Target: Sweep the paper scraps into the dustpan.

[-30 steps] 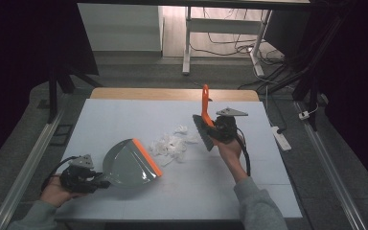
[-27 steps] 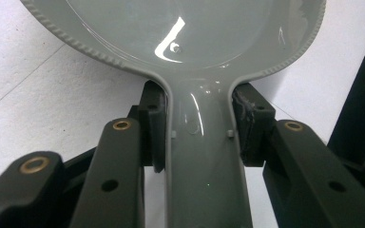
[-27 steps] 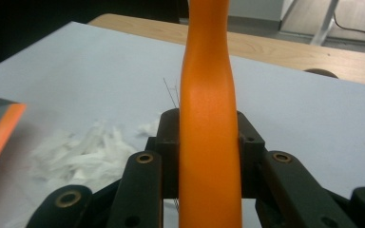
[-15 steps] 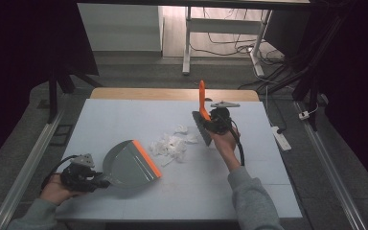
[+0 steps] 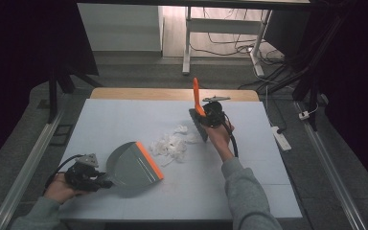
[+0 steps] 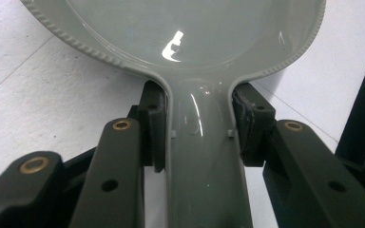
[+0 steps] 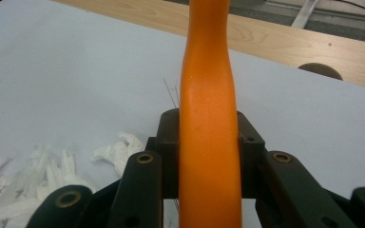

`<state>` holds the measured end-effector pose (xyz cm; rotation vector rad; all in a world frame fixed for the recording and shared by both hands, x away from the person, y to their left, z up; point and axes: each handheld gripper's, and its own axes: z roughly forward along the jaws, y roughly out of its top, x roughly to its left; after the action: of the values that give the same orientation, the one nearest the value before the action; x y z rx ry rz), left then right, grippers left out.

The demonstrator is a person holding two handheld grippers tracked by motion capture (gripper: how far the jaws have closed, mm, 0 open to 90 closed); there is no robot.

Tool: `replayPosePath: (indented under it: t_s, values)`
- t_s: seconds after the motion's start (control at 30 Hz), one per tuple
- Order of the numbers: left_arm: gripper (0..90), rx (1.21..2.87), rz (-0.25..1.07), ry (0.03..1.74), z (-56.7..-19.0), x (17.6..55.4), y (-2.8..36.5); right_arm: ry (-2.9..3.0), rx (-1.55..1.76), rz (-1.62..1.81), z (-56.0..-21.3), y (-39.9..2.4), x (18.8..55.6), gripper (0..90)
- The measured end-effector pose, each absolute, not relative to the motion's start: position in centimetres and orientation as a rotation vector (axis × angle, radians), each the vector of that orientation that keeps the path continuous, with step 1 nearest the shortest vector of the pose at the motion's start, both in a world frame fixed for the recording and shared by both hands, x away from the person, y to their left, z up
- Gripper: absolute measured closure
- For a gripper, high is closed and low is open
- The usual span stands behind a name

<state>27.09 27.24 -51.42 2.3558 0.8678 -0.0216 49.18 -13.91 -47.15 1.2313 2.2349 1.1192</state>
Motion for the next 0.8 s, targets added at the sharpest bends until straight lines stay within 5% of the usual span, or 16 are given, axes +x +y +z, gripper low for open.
replayPosePath:
  t_s: [0.8]
  values:
    - [61.5,2.359,-0.064,0.861,-52.1,28.4,25.6,2.341,1.154,1.076,-48.4,-9.7,49.2,69.8]
